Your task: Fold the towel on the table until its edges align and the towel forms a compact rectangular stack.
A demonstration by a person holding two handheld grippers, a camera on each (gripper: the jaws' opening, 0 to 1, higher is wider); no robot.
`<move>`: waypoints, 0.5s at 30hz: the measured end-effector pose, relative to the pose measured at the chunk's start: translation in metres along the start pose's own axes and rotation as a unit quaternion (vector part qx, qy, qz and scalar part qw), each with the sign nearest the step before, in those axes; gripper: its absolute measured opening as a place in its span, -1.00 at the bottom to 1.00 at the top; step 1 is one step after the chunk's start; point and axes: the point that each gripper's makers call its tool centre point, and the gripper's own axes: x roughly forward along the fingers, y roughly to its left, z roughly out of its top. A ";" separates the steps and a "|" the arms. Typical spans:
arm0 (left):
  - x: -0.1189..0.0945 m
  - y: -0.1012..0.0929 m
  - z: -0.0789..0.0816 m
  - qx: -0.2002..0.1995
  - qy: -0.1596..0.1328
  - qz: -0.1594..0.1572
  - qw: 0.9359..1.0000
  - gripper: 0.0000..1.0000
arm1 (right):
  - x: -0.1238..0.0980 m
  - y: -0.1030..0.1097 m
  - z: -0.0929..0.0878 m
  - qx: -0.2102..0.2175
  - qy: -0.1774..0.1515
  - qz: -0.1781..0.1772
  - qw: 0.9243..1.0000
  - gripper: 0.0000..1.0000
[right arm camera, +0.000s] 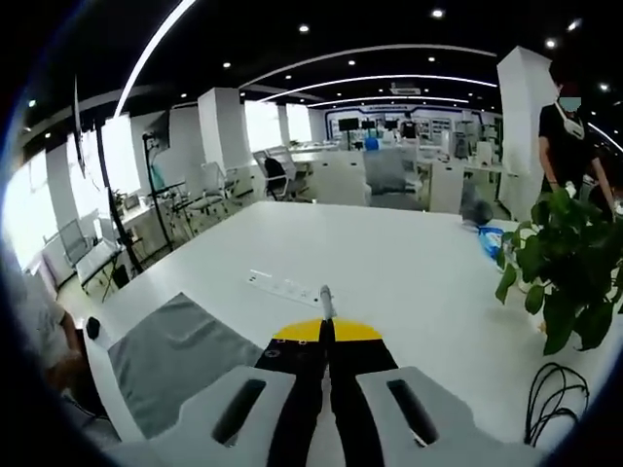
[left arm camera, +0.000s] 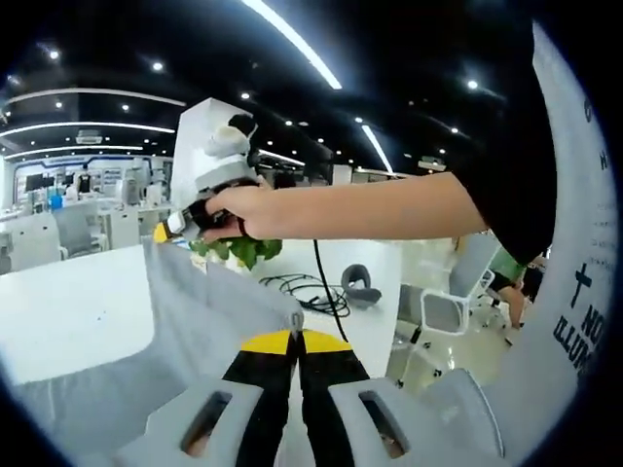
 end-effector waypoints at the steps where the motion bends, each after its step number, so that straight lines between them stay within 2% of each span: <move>1: -0.003 0.004 -0.001 0.000 -0.001 0.004 1.000 -0.96 | 0.001 0.005 0.002 0.001 -0.001 0.004 1.000 -1.00; 8: -0.022 0.022 -0.004 0.001 -0.002 0.029 1.000 -0.96 | 0.005 0.027 0.014 -0.006 -0.006 0.015 1.000 -1.00; 15: -0.049 0.038 0.003 0.012 -0.006 0.057 0.998 -0.96 | 0.010 0.052 0.025 -0.012 -0.011 0.029 0.999 -1.00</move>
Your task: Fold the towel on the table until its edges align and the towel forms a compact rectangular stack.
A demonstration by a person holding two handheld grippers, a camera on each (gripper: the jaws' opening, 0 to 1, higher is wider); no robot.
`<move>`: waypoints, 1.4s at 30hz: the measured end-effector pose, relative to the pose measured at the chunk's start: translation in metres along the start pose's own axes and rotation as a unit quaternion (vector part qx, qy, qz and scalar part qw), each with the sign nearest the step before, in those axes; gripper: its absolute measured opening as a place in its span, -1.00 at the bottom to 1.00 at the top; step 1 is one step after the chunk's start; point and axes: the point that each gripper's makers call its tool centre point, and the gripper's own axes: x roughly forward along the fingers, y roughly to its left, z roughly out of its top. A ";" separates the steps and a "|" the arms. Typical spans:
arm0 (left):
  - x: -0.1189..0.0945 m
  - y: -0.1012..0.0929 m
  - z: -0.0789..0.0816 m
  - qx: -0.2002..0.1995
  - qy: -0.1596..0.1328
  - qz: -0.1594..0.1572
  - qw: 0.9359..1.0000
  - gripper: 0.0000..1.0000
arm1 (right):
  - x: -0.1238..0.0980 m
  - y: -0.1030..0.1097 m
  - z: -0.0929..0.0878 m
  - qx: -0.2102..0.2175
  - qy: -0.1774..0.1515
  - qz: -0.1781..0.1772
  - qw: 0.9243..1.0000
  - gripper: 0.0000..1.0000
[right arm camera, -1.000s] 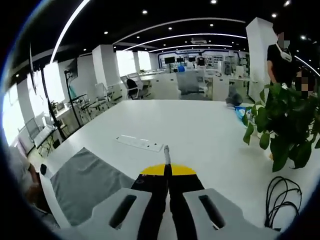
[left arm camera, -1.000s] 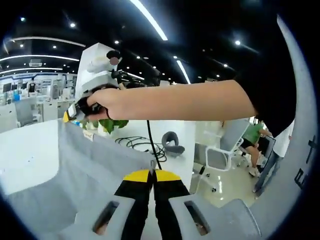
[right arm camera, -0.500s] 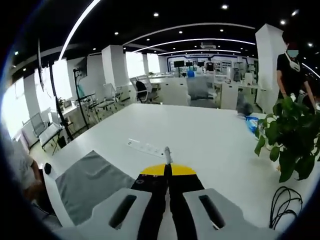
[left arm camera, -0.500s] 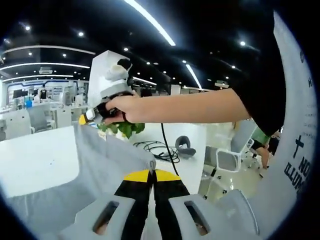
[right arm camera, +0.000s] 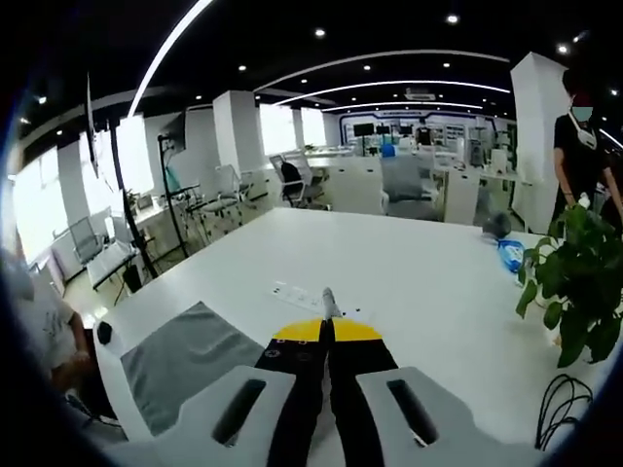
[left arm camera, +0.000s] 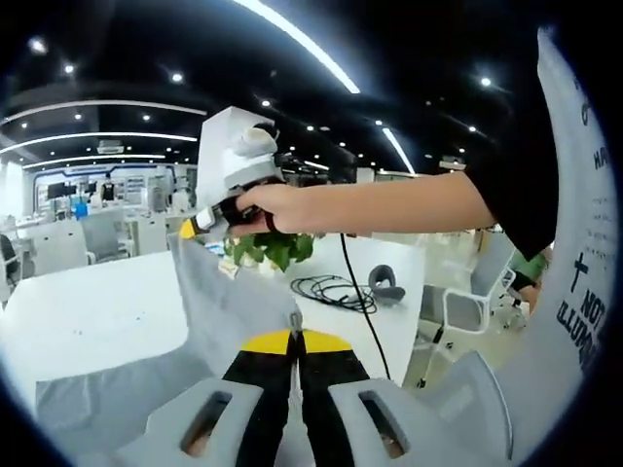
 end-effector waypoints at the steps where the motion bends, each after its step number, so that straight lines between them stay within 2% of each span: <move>1: -0.006 0.005 -0.001 0.001 0.000 0.005 1.000 -0.96 | 0.000 0.004 0.001 0.002 -0.001 0.003 1.000 -1.00; 5: -0.019 0.013 0.003 0.008 -0.001 0.015 1.000 -0.96 | 0.002 0.018 0.006 -0.003 -0.005 0.010 1.000 -1.00; 10: -0.035 0.029 -0.006 0.022 0.013 0.040 0.999 -0.96 | 0.008 0.033 0.017 -0.018 -0.010 0.015 1.000 -1.00; 14: -0.048 0.036 -0.005 0.021 0.009 0.047 0.999 -0.96 | 0.012 0.054 0.024 -0.027 -0.012 0.021 0.999 -1.00; 17: -0.056 0.042 -0.003 0.018 0.005 0.056 0.998 -0.96 | 0.017 0.060 0.027 -0.033 -0.012 0.025 0.999 -1.00; 27: -0.088 0.070 0.001 0.015 -0.003 0.103 0.995 -0.96 | 0.031 0.099 0.043 -0.047 -0.019 0.042 0.998 -1.00; 28: -0.093 0.076 0.000 0.012 -0.003 0.112 0.994 -0.96 | 0.033 0.101 0.045 -0.049 -0.022 0.042 0.998 -1.00; 36: -0.116 0.091 -0.002 0.008 -0.006 0.138 0.990 -0.96 | 0.051 0.118 0.053 -0.040 -0.026 0.056 0.997 -1.00; 42: -0.135 0.105 -0.005 -0.001 -0.013 0.166 0.986 -0.96 | 0.059 0.147 0.056 -0.054 -0.026 0.065 0.996 -1.00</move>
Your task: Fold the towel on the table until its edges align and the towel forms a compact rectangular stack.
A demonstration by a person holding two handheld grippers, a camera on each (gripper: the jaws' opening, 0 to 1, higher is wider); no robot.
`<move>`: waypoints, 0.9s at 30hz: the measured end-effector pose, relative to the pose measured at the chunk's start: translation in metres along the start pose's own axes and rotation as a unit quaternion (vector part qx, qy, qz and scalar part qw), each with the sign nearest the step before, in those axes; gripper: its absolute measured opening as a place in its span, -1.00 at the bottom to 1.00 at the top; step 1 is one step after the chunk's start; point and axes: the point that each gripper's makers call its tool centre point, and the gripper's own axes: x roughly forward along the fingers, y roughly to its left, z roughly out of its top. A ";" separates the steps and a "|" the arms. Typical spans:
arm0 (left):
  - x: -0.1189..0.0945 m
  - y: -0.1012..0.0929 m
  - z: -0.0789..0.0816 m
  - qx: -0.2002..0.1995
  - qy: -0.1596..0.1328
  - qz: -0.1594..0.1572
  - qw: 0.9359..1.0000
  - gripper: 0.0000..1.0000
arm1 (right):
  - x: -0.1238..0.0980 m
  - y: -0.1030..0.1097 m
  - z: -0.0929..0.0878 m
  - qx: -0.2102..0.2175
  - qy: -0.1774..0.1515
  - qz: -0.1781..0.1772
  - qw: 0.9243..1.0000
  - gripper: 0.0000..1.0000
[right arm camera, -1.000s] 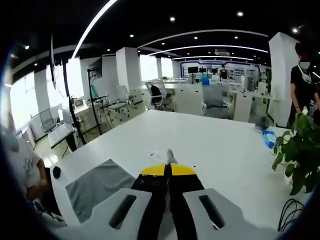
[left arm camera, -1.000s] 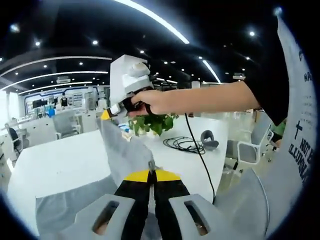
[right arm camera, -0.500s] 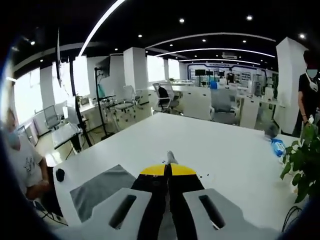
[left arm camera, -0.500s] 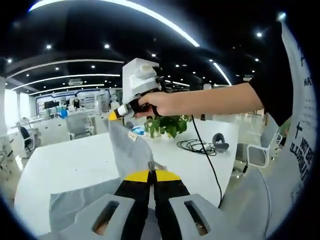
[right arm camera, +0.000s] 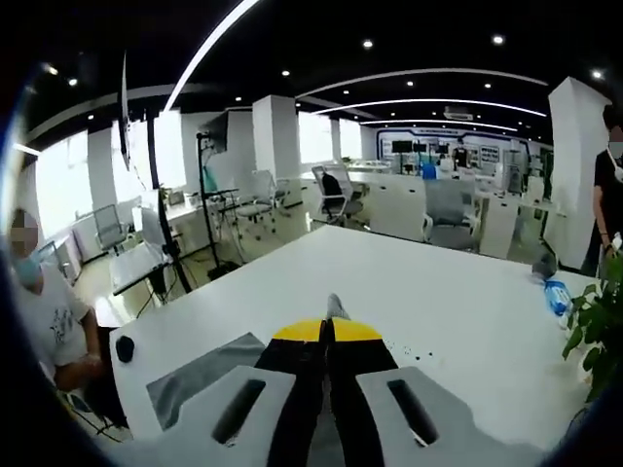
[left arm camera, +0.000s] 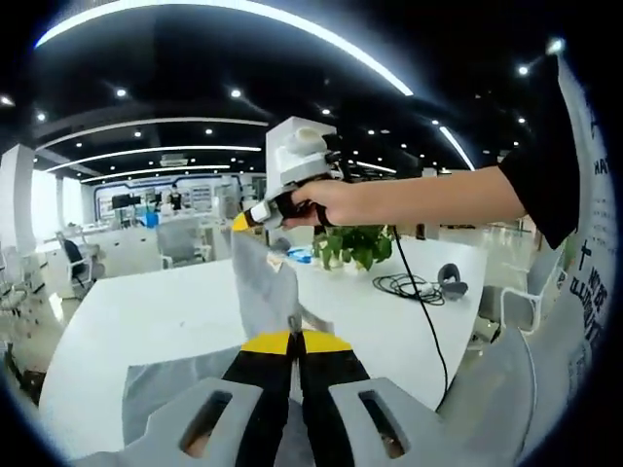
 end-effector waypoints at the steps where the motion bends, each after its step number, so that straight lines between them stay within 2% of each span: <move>1: -0.003 0.004 -0.001 -0.004 0.000 0.006 1.000 -0.96 | 0.001 0.002 0.001 -0.004 0.000 0.002 1.000 -1.00; 7: -0.014 0.023 -0.004 -0.010 0.000 0.031 0.999 -0.96 | 0.018 0.009 0.007 -0.008 0.000 0.009 1.000 -1.00; 16: -0.026 0.041 -0.014 -0.024 0.003 0.064 0.998 -0.96 | 0.030 0.033 0.002 -0.018 0.008 0.023 1.000 -1.00; 21: -0.035 0.052 -0.028 -0.033 0.013 0.078 0.996 -0.96 | 0.040 0.045 -0.002 -0.023 0.014 0.031 0.999 -1.00; 27: -0.037 0.061 -0.050 -0.048 0.028 0.090 0.994 -0.96 | 0.056 0.057 -0.018 -0.029 0.034 0.041 0.998 -1.00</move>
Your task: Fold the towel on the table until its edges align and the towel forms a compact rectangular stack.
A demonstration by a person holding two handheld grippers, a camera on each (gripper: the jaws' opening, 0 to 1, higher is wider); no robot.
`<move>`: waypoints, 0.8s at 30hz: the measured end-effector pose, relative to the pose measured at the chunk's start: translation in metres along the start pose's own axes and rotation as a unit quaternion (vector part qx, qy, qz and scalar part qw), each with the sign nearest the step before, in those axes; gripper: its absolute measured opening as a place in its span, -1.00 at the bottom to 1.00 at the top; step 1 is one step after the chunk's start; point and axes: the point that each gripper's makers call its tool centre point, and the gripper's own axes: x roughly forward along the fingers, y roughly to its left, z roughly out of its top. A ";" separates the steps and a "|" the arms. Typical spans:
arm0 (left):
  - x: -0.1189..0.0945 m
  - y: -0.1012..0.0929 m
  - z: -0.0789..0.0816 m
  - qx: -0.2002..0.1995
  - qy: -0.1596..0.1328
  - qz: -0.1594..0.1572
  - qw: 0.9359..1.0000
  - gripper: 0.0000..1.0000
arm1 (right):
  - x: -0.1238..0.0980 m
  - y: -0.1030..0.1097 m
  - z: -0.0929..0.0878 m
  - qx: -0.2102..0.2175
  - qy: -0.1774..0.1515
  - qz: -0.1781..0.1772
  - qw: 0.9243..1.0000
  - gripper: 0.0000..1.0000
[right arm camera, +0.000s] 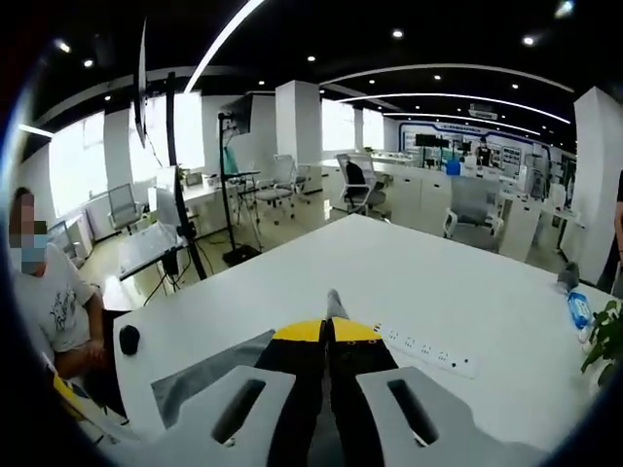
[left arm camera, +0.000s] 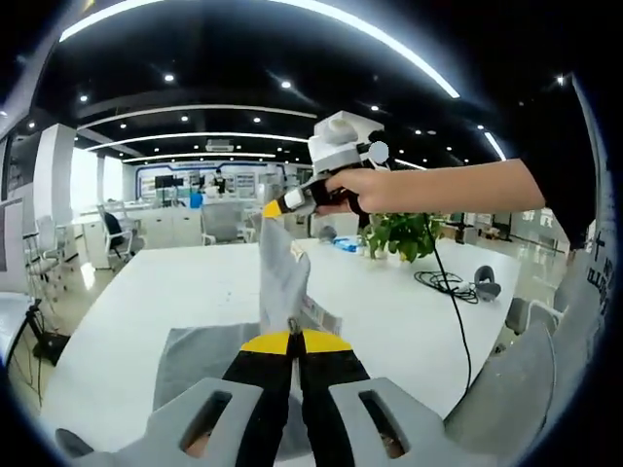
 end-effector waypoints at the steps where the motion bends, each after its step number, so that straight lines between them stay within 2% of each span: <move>1: 0.000 0.002 -0.002 -0.002 0.001 0.001 1.000 -0.96 | 0.003 0.000 -0.001 0.000 0.002 0.001 1.000 -1.00; 2: -0.001 0.003 -0.005 -0.005 0.002 0.003 1.000 -0.96 | 0.009 -0.001 -0.003 0.000 0.004 0.004 1.000 -1.00; 12: -0.006 0.018 -0.021 -0.030 0.010 0.025 0.999 -0.96 | 0.016 0.020 -0.012 -0.010 0.019 0.011 1.000 -1.00; 18: -0.011 0.025 -0.030 -0.045 0.013 0.038 0.998 -0.96 | 0.040 0.020 -0.016 -0.024 0.032 0.009 0.999 -1.00; 22: -0.016 0.031 -0.038 -0.054 0.018 0.044 0.997 -0.96 | 0.042 0.038 -0.019 -0.035 0.041 0.022 0.998 -1.00; 24: -0.018 0.034 -0.041 -0.056 0.020 0.047 0.997 -0.96 | 0.053 0.041 -0.020 -0.043 0.045 0.027 0.998 -1.00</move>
